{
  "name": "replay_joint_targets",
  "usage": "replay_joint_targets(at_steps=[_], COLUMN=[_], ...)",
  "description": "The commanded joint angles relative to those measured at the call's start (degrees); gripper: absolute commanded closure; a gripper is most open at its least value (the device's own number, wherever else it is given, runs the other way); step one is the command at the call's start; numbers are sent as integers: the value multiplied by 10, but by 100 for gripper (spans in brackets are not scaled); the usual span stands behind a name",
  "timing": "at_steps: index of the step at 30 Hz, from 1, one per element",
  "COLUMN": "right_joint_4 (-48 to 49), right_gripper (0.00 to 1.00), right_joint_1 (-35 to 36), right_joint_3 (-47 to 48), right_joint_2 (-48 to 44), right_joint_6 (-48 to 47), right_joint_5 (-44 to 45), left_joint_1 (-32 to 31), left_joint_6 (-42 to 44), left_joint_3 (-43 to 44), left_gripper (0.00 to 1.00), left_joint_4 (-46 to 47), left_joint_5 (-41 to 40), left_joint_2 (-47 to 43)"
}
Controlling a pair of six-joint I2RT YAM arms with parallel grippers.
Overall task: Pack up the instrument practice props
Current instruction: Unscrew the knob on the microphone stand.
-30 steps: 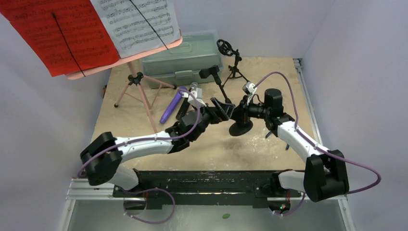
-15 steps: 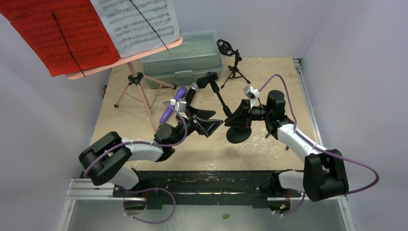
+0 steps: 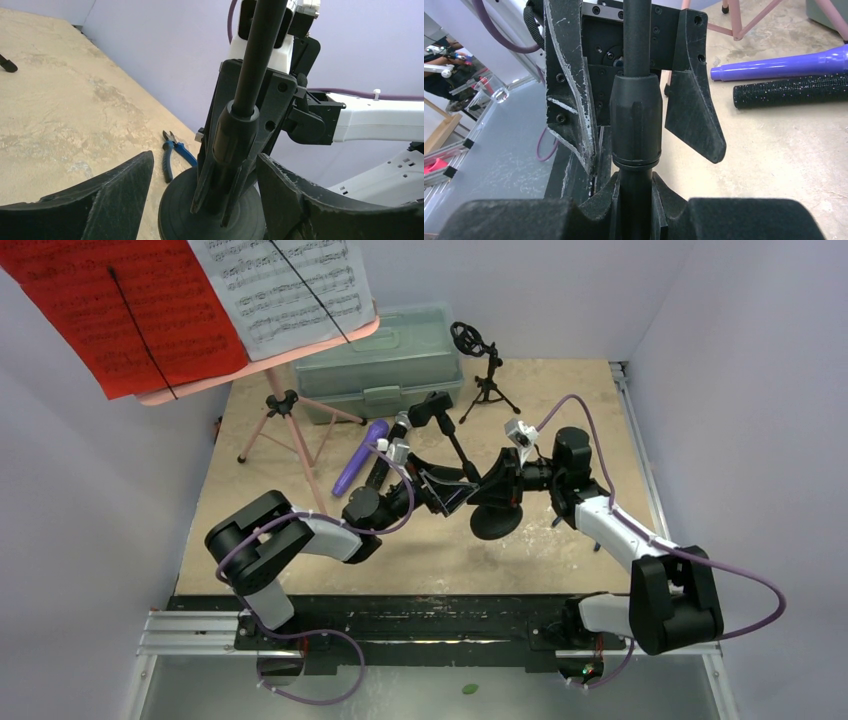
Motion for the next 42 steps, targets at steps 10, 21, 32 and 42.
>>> replay_joint_targets(at_steps=[10,21,32,42], right_joint_4=[-26,-109,-142,-117], right_gripper=[100,100,100,100], right_joint_1=[4,5,6,-6], right_joint_3=[24,39,44,45], right_joint_2=[7,-1,-13,-11], right_joint_6=[-41,-109,-131,-112], right_joint_5=[-12,101,303,173], left_joint_1=[2,-9,-114,-117], left_joint_6=[-3,-37,-196,32], left_joint_3=[25,13,424,260], left_gripper=[48,100,100,28], left_joint_4=[188,126,-861,-607], left_joint_5=[-14,-120,-453,-345], left_joint_2=[-20,-29,-42,-147])
